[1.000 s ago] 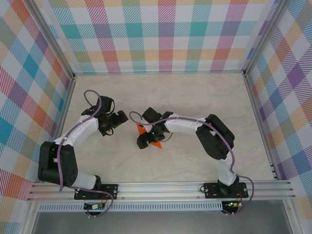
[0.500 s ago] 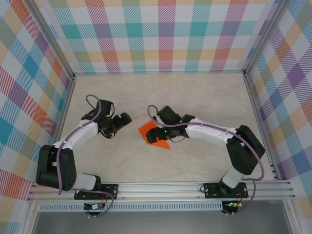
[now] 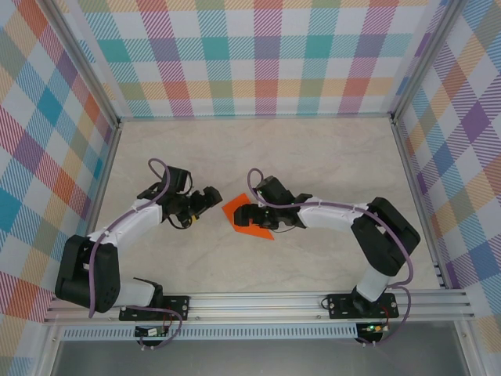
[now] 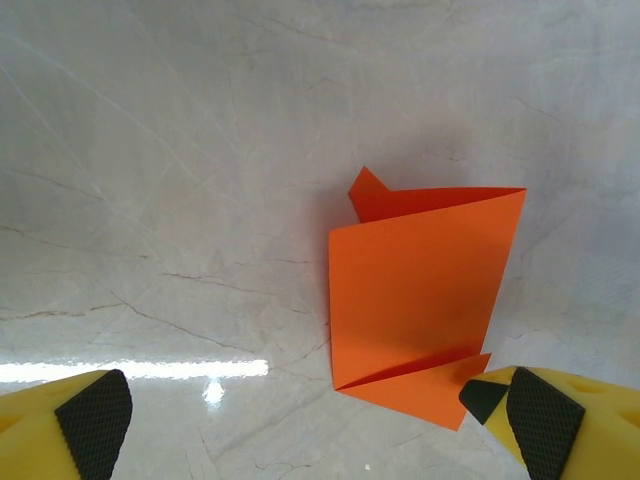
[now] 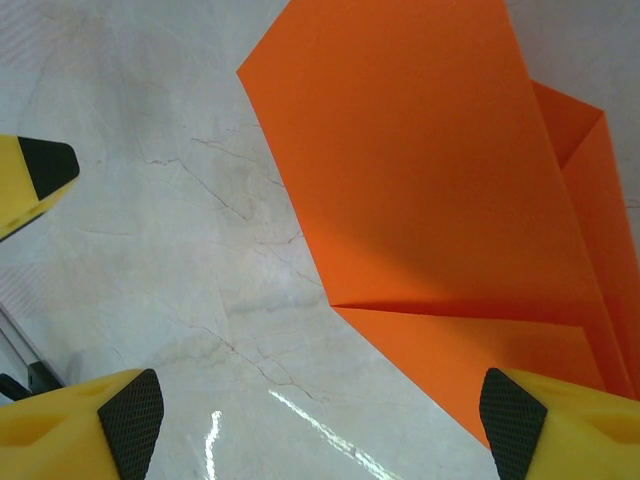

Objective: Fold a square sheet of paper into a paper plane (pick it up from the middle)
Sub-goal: Move the paper to the center of the table.

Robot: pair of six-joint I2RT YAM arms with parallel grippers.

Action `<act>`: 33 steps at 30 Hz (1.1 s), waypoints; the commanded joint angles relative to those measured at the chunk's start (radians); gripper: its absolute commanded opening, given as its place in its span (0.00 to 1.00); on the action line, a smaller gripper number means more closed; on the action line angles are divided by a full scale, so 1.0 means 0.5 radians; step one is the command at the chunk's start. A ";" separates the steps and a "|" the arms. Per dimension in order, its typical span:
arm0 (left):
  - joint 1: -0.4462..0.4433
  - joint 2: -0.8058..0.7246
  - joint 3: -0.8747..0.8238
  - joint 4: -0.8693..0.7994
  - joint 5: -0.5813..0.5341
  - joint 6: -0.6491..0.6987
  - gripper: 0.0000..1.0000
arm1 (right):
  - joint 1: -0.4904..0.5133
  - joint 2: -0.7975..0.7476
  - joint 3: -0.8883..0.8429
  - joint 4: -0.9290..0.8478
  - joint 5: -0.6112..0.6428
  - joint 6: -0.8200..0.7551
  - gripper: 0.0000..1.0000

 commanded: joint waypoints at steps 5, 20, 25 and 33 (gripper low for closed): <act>-0.093 -0.043 -0.029 0.063 0.056 -0.061 1.00 | -0.069 0.070 -0.080 0.190 -0.096 0.074 0.84; -0.257 0.116 -0.127 0.446 0.285 -0.541 0.95 | -0.233 0.172 -0.233 0.406 -0.348 0.375 0.84; -0.343 0.219 -0.129 0.568 0.309 -0.667 0.88 | -0.288 0.194 -0.280 0.462 -0.464 0.491 0.84; -0.413 0.377 -0.080 0.609 0.254 -0.725 0.63 | -0.338 0.170 -0.308 0.430 -0.503 0.494 0.83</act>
